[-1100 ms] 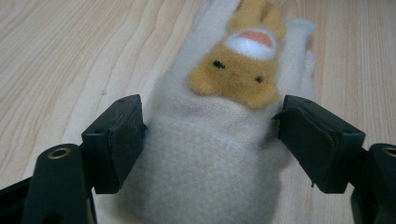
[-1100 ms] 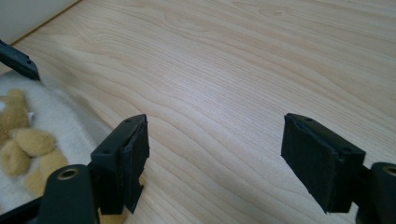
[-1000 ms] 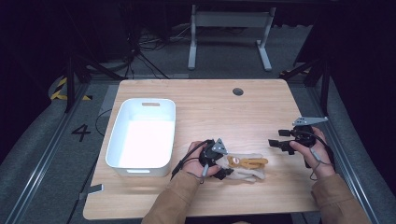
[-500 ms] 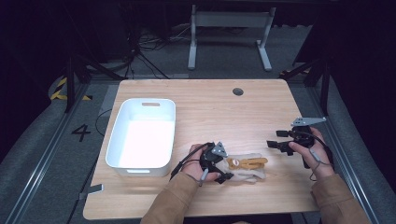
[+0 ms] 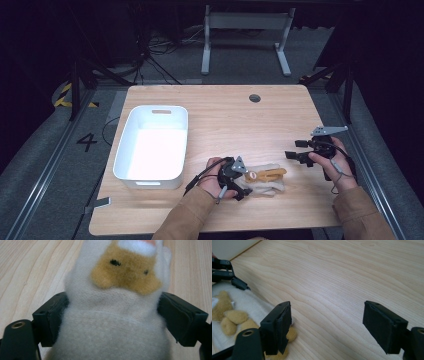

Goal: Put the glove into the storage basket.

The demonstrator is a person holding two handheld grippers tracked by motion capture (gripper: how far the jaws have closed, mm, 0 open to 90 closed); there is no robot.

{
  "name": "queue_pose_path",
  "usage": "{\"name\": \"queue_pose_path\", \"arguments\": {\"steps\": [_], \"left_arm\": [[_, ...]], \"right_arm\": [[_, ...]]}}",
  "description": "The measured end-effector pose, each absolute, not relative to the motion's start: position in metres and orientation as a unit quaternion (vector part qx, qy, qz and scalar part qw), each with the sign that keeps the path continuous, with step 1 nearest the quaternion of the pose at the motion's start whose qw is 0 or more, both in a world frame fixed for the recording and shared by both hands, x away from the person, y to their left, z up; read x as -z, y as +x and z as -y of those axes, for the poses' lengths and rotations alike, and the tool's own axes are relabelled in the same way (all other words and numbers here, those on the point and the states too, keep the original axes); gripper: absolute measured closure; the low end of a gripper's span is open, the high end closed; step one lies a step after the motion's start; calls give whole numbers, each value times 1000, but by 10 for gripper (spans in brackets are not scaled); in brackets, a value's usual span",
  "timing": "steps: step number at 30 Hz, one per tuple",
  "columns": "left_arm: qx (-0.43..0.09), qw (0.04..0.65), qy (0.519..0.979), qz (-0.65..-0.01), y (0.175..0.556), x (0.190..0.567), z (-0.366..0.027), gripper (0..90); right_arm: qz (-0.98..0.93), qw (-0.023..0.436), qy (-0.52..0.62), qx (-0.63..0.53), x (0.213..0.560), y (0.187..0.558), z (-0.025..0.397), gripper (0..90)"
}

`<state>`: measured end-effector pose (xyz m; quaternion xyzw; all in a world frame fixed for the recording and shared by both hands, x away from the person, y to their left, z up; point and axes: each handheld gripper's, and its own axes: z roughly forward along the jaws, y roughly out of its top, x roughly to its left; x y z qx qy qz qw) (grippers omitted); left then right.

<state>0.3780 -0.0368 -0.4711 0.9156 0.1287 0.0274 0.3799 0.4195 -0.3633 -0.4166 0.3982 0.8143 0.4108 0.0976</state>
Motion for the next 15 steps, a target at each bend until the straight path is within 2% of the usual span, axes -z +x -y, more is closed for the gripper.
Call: {"name": "queue_pose_path", "arguments": {"steps": [15], "left_arm": [[-37,382,915,-126,376,473,41,101]], "right_arm": [[-815,92,402,-407,421,421,362,240]]}}
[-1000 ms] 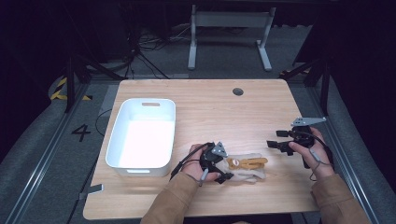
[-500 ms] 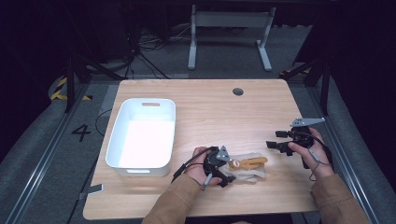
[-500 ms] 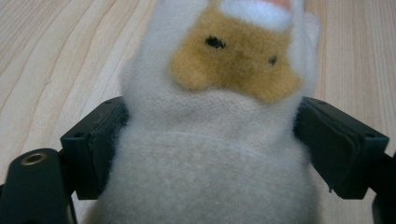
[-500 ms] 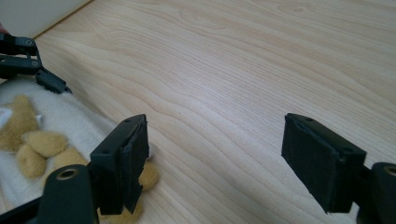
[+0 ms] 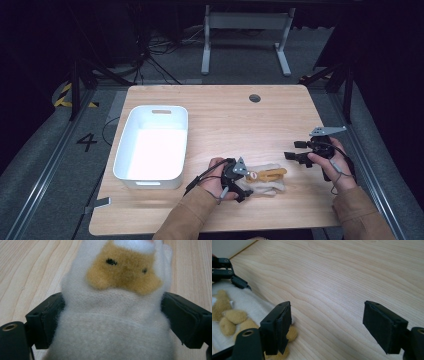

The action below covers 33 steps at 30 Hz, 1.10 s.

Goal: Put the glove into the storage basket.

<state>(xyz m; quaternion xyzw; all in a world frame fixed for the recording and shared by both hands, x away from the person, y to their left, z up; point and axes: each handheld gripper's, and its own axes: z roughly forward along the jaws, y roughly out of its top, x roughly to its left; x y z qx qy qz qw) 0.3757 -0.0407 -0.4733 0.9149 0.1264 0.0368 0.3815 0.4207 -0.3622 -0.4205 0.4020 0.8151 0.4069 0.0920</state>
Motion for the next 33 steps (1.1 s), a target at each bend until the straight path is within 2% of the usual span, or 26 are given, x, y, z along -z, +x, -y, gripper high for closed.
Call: {"name": "queue_pose_path", "arguments": {"steps": [6,12,16,19,25,33], "left_arm": [[-39,369,920,-129,375,471,42,118],[-40,352,926,-134,370,462,44,367],[-34,346,928,-132,369,459,44,576],[-33,339,930,-135,367,457,45,653],[-32,340,928,-149,367,457,46,708],[-20,357,920,-163,370,459,42,714]], "right_arm": [[-816,92,402,-405,421,421,362,240],[-816,92,401,-405,422,421,362,240],[-814,90,401,-411,421,420,362,240],[-814,91,401,-410,420,420,362,240],[-813,91,403,-410,421,420,361,240],[-813,92,404,-409,421,421,362,240]]}}
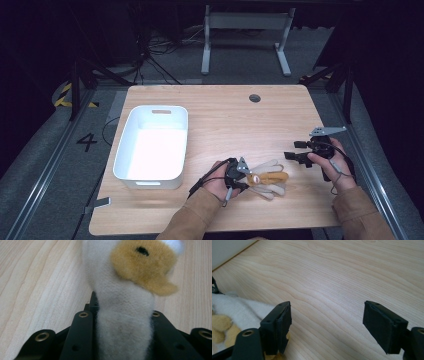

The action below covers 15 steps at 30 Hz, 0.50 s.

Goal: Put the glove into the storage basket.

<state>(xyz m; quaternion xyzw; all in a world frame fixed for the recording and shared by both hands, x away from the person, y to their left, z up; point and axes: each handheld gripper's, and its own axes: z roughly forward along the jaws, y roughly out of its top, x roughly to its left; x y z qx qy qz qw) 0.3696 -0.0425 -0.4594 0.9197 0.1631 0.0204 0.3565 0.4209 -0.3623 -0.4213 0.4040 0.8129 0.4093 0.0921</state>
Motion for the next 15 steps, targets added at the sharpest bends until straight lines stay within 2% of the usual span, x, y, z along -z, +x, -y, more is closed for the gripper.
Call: {"name": "queue_pose_path", "arguments": {"steps": [15], "left_arm": [[-13,360,916,-176,371,459,42,711]], "right_arm": [[-809,97,410,-411,422,422,364,231]]}}
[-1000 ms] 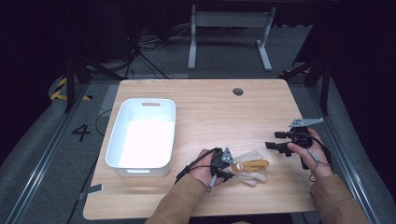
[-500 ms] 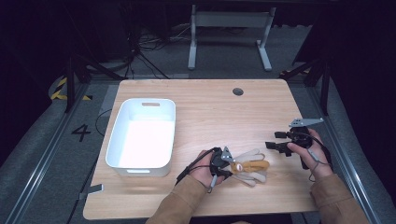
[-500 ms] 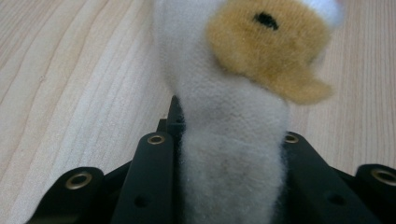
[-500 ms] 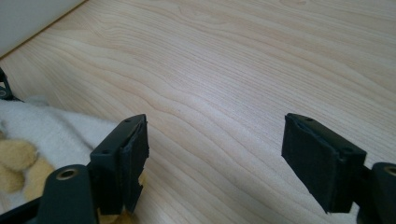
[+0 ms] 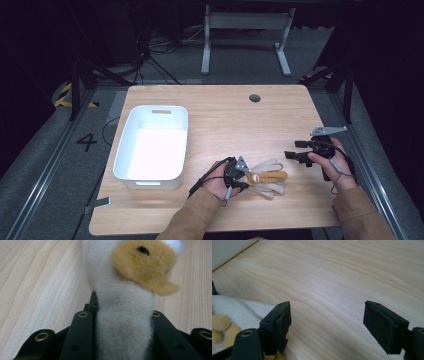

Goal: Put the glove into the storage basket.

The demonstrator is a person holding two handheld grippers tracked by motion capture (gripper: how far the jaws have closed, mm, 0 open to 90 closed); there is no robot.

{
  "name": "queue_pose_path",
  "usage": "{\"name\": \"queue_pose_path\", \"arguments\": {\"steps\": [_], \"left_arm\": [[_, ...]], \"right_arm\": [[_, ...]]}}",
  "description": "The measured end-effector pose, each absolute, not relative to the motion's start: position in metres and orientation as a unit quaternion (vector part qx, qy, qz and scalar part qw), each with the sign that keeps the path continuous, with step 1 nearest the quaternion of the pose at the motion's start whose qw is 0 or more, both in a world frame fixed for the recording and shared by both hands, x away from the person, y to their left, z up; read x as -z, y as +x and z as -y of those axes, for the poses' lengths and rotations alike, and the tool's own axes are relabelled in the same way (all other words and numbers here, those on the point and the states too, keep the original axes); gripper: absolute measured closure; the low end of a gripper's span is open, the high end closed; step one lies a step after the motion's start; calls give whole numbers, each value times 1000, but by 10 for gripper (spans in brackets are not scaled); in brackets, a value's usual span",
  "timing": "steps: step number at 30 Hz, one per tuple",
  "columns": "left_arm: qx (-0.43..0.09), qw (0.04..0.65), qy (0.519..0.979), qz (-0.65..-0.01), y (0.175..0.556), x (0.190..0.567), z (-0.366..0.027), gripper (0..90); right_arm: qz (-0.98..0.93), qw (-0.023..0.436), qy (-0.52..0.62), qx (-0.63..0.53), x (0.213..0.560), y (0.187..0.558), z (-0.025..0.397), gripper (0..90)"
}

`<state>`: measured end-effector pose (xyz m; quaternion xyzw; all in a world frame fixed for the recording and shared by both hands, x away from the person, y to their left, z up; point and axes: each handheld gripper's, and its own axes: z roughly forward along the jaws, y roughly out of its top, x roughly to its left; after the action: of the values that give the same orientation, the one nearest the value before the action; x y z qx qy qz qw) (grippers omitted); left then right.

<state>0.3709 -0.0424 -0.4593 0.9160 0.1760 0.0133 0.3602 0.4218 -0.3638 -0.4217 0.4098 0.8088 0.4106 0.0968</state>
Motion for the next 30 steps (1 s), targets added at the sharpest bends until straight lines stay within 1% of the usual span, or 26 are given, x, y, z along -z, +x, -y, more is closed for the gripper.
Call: {"name": "queue_pose_path", "arguments": {"steps": [6,9,16,21,22,23,25,26,30], "left_arm": [[-11,361,914,-184,371,455,41,709],[-10,360,915,-185,371,452,42,710],[-9,363,912,-192,372,436,40,711],[-10,369,908,-200,374,422,36,711],[-10,369,908,-200,374,422,36,711],[-10,370,906,-204,374,417,34,710],[-9,372,905,-206,374,415,34,711],[-9,373,904,-207,375,412,33,711],[-15,373,903,-215,376,403,29,712]], "right_arm": [[-802,108,413,-417,421,422,365,229],[-798,111,421,-417,421,423,366,255],[-795,114,431,-413,422,424,370,261],[-802,107,434,-398,425,426,373,335],[-802,107,434,-398,425,426,373,335],[-807,104,432,-390,425,426,373,400],[-809,103,431,-387,425,426,373,416],[-812,100,429,-382,426,427,373,455],[-817,96,429,-373,429,429,374,465]]}}
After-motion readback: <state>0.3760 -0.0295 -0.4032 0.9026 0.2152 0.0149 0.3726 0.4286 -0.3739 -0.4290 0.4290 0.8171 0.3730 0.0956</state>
